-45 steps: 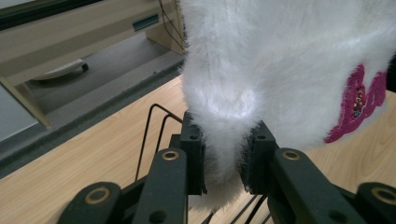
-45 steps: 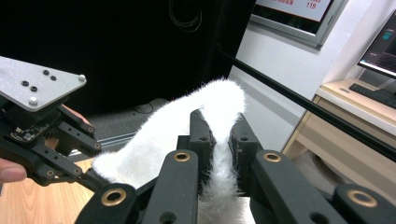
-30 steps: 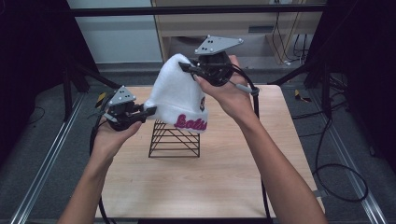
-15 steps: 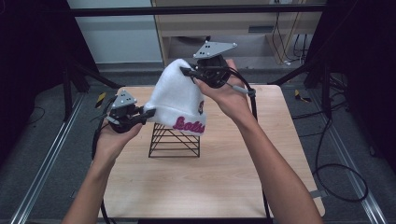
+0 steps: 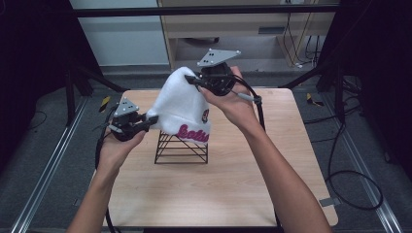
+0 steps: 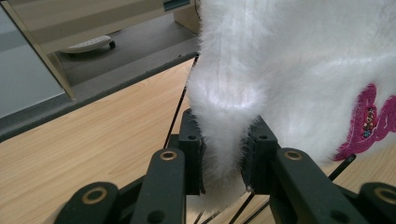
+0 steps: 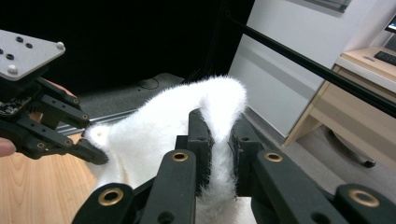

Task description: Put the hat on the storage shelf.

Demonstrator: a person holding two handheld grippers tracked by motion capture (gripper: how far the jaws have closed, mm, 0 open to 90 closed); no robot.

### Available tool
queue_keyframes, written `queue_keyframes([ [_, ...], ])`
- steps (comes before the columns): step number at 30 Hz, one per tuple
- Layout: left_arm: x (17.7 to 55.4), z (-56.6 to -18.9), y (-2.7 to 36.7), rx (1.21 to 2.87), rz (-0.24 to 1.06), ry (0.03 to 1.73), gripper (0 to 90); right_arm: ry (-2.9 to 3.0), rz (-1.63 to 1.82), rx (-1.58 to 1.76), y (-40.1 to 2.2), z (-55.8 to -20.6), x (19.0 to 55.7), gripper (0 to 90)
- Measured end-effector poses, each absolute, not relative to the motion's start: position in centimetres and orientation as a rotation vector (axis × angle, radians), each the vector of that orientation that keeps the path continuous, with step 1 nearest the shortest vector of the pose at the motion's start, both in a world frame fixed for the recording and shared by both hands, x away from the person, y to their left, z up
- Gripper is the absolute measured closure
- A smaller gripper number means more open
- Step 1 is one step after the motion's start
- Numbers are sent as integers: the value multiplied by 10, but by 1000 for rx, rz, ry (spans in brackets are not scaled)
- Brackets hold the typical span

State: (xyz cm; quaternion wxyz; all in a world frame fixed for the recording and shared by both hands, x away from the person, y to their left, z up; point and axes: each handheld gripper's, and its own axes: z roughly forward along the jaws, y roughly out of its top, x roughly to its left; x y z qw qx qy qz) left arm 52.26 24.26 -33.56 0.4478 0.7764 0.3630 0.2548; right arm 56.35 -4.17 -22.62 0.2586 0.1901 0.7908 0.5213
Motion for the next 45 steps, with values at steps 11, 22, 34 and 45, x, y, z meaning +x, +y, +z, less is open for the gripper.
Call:
queue_keyframes([
  [11,511,-346,249,1907,638,893,716,2161,1405,467,-34,-228,554,820],
  [22,508,-361,251,1897,616,909,716,2198,1368,413,-28,-231,541,818],
  [34,504,-376,257,1893,597,924,709,2237,1346,393,-23,-244,535,817],
  [45,502,-385,260,1896,589,930,703,2261,1332,377,-20,-251,529,818],
])
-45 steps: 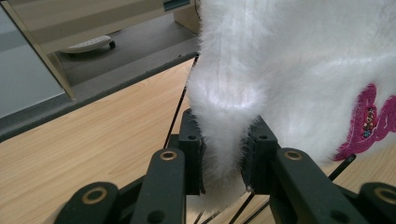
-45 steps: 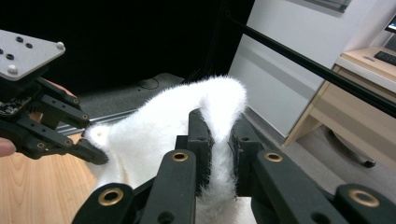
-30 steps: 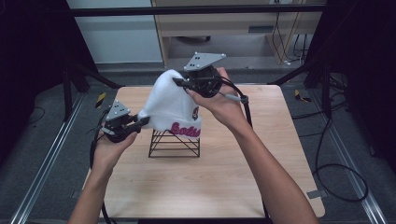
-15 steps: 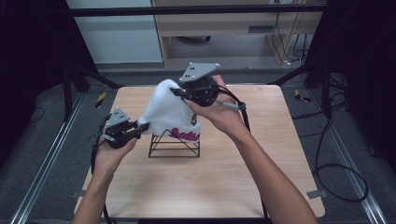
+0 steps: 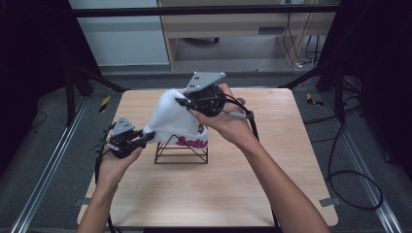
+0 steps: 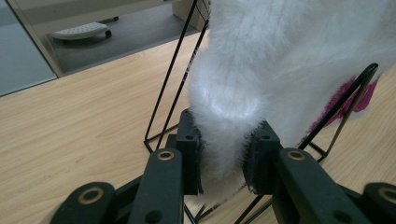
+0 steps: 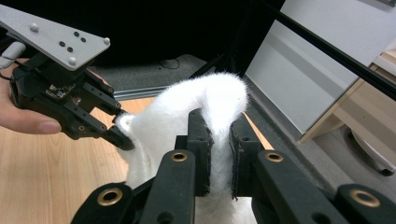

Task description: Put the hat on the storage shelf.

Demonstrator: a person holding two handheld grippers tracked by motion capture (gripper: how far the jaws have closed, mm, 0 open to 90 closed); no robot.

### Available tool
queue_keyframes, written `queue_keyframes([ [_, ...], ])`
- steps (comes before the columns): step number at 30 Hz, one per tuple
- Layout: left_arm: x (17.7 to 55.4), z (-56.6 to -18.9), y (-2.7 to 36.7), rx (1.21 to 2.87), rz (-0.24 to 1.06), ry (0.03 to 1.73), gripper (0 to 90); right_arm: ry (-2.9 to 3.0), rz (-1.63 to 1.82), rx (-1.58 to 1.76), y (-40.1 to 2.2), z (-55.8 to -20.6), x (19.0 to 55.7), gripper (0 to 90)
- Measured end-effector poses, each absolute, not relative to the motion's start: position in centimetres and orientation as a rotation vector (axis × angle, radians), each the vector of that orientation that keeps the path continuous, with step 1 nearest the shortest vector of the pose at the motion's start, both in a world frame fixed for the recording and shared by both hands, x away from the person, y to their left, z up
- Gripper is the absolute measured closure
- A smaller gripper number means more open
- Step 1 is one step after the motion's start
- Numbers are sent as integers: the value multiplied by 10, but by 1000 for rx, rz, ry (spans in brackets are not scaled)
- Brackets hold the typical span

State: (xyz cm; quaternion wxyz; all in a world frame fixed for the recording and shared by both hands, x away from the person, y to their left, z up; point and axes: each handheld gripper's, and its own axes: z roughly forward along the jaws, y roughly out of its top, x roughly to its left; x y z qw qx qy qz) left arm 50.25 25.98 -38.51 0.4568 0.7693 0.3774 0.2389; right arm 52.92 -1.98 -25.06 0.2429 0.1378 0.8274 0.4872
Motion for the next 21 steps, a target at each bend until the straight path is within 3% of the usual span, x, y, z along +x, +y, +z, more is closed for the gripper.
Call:
queue_keyframes([
  [21,499,-405,264,1910,564,952,695,2311,1307,380,-15,-269,522,818],
])
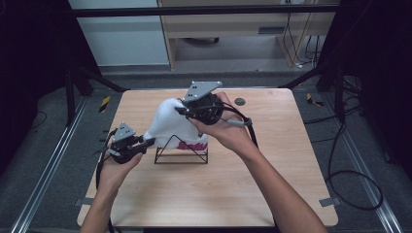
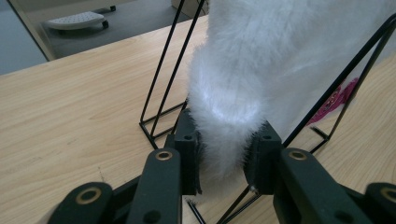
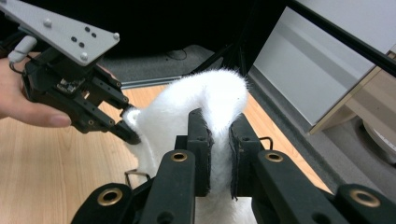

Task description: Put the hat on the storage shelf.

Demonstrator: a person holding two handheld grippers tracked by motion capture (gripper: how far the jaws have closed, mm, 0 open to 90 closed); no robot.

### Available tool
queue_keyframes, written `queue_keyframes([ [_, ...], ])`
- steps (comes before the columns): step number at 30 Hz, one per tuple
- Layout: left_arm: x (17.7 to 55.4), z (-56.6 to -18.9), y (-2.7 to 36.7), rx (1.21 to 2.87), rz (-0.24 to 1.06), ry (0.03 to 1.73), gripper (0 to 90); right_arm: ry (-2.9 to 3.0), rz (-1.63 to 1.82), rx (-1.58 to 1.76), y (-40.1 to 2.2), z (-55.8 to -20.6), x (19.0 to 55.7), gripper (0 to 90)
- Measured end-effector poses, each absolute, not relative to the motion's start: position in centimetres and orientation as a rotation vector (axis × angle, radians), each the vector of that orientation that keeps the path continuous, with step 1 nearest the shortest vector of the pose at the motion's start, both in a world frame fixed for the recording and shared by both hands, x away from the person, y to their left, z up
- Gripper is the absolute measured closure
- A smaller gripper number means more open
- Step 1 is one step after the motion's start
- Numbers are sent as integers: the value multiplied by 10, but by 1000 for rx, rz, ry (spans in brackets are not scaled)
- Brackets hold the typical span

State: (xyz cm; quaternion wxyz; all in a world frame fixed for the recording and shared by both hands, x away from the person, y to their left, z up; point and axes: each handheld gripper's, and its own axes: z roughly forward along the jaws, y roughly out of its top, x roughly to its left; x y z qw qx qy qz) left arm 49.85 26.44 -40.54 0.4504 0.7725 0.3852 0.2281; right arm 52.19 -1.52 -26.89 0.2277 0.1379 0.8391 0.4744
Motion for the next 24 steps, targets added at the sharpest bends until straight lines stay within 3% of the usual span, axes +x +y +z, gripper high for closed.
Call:
queue_keyframes([
  [13,500,-424,268,1939,525,969,676,2353,1279,396,-9,-285,520,820],
  [24,494,-437,285,1873,455,1028,577,2395,1235,388,7,-296,520,820],
])
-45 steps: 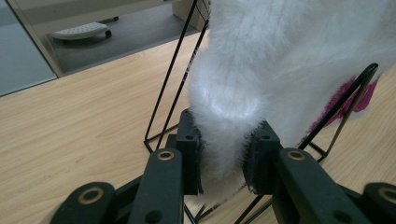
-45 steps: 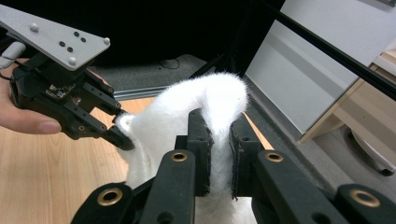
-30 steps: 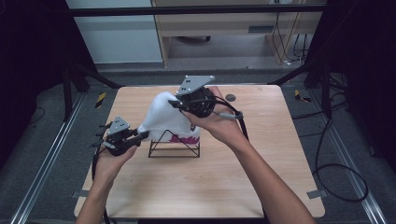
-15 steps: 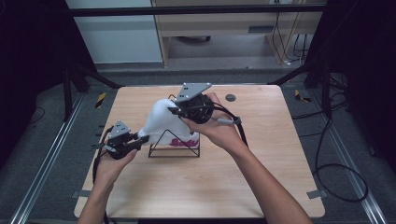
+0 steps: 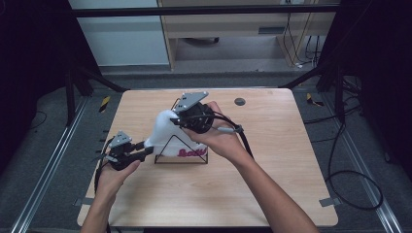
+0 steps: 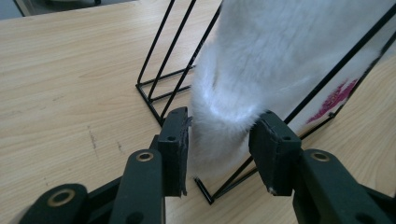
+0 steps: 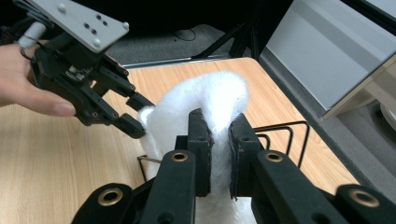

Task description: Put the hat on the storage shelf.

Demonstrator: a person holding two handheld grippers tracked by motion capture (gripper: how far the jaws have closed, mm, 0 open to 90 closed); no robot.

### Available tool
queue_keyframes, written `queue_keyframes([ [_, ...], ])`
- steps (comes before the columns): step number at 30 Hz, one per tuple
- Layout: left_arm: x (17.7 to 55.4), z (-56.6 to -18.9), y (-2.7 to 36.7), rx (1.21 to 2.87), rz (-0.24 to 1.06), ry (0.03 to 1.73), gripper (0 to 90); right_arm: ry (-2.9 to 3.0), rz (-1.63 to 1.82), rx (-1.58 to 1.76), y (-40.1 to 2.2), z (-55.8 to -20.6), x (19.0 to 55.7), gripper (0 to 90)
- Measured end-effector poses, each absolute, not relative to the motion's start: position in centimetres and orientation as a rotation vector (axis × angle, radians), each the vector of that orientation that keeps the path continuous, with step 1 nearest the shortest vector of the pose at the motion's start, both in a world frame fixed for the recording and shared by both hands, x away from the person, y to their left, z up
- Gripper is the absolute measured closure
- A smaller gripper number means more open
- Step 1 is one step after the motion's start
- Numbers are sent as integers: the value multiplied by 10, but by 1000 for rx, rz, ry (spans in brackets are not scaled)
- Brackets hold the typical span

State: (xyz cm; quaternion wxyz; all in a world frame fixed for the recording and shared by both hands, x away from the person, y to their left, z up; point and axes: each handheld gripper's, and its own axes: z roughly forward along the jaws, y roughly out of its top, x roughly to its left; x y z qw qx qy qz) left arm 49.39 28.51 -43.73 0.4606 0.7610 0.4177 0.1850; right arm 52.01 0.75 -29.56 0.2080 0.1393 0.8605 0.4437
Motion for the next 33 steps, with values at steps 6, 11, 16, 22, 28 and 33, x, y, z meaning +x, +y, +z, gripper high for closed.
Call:
queue_keyframes([
  [6,487,-434,298,1847,479,1044,564,2413,1221,400,14,-302,523,820],
  [11,483,-435,308,1859,559,1105,549,2423,1215,414,14,-305,524,817],
  [16,484,-437,310,1890,578,1144,472,2444,1198,431,13,-308,526,796],
  [22,487,-437,309,1919,610,1160,317,2460,1210,451,10,-307,525,640],
  [28,487,-442,310,1934,616,1193,159,2426,1220,497,-4,-299,521,498],
  [33,487,-448,313,1956,614,1202,108,2362,1236,570,-26,-294,519,378],
])
